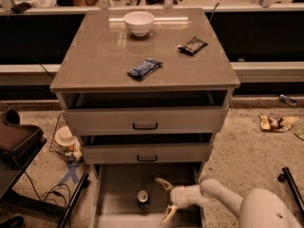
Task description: Pick pepsi can from bottom drawer and place on counter
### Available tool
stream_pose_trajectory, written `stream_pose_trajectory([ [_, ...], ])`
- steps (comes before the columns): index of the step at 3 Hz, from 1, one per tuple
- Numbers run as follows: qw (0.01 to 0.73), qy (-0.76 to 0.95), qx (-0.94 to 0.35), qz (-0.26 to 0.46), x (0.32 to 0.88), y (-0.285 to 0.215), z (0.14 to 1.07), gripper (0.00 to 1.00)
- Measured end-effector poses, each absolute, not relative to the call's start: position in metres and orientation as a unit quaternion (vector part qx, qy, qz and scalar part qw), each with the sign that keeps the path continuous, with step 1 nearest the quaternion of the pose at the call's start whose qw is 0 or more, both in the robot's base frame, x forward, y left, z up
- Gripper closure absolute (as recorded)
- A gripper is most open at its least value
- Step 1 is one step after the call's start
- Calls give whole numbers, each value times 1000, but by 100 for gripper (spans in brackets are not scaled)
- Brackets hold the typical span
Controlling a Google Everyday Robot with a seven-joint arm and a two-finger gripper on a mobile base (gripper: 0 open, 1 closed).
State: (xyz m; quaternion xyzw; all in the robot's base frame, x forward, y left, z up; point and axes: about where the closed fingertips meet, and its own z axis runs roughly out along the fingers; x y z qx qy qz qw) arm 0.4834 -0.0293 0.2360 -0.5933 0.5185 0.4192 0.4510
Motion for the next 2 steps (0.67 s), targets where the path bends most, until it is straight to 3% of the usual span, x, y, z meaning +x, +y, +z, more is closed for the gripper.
stream_pose_trajectory([
  [2,474,508,-559,453,521,8,202,0],
])
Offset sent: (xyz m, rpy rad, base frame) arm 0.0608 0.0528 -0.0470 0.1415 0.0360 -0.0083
